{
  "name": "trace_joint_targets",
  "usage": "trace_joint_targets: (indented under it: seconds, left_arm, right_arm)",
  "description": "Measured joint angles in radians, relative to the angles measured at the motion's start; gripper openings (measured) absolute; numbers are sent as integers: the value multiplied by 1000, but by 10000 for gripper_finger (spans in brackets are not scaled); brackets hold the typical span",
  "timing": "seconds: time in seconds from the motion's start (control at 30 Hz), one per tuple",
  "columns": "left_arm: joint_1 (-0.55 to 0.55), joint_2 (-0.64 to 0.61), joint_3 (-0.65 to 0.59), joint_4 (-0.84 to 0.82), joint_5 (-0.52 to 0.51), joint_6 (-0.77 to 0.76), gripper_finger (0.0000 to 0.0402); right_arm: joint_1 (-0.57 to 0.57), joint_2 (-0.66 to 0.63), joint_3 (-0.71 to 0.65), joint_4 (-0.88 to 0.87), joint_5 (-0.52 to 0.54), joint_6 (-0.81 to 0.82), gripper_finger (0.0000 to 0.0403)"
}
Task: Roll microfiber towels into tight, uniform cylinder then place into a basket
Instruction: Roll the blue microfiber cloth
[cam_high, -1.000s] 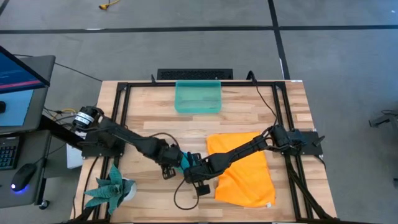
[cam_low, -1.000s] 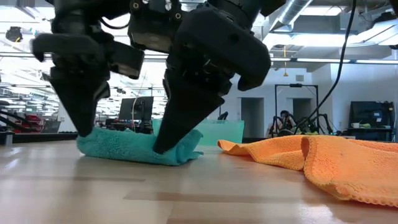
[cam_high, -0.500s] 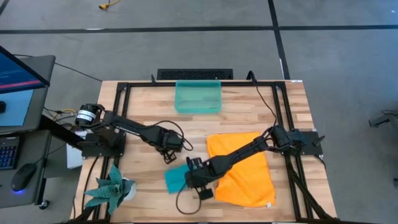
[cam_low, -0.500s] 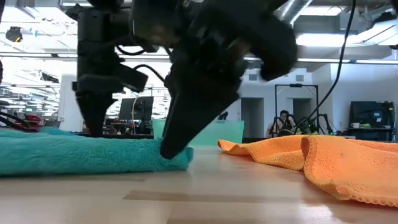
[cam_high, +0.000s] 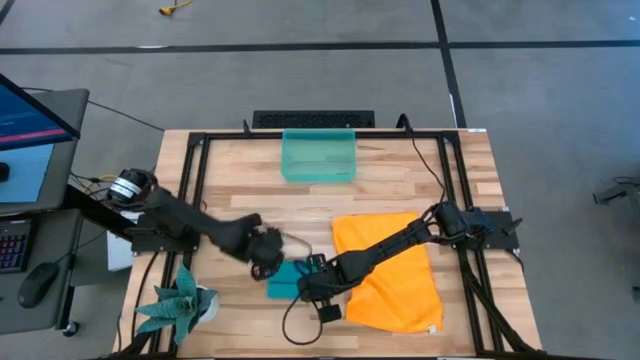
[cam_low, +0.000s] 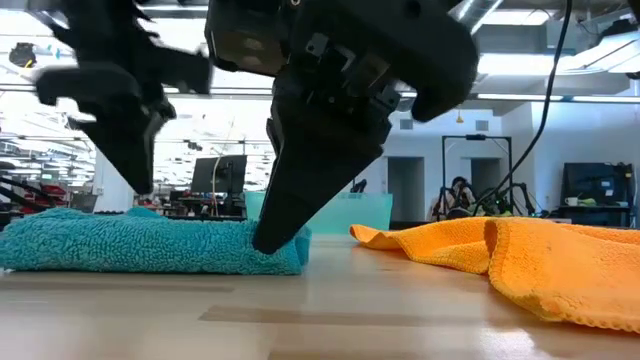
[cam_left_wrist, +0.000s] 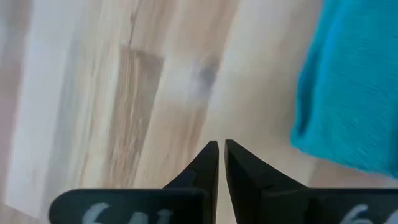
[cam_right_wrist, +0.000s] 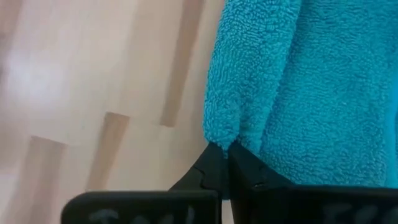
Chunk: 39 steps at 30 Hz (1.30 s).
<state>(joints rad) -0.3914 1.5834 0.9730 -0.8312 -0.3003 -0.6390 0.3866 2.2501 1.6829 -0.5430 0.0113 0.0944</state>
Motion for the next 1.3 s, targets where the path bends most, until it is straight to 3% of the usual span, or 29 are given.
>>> trace_joint_targets:
  seconds: [0.13,0.3,0.47,0.7,1.13,1.3]
  left_arm:
    - [-140,-4,0,45,-117,9,20]
    - [-237,51,0,233,-157,121,20]
    - [-234,127,0,346,-148,188,20]
    - [-211,194,1,373,-48,186,20]
    - [-244,80,1,326,-51,157,20]
    - [-268,101,1,351,3,118,20]
  right_arm:
    - [-1,0,1,4,2,11,32]
    - [1,0,2,12,2,11,20]
    - [3,-1,2,12,3,11,26]
    - [-1,-1,2,4,4,12,46]
    - [-5,-3,3,11,4,11,37]
    - [-4,-3,3,7,4,11,38]
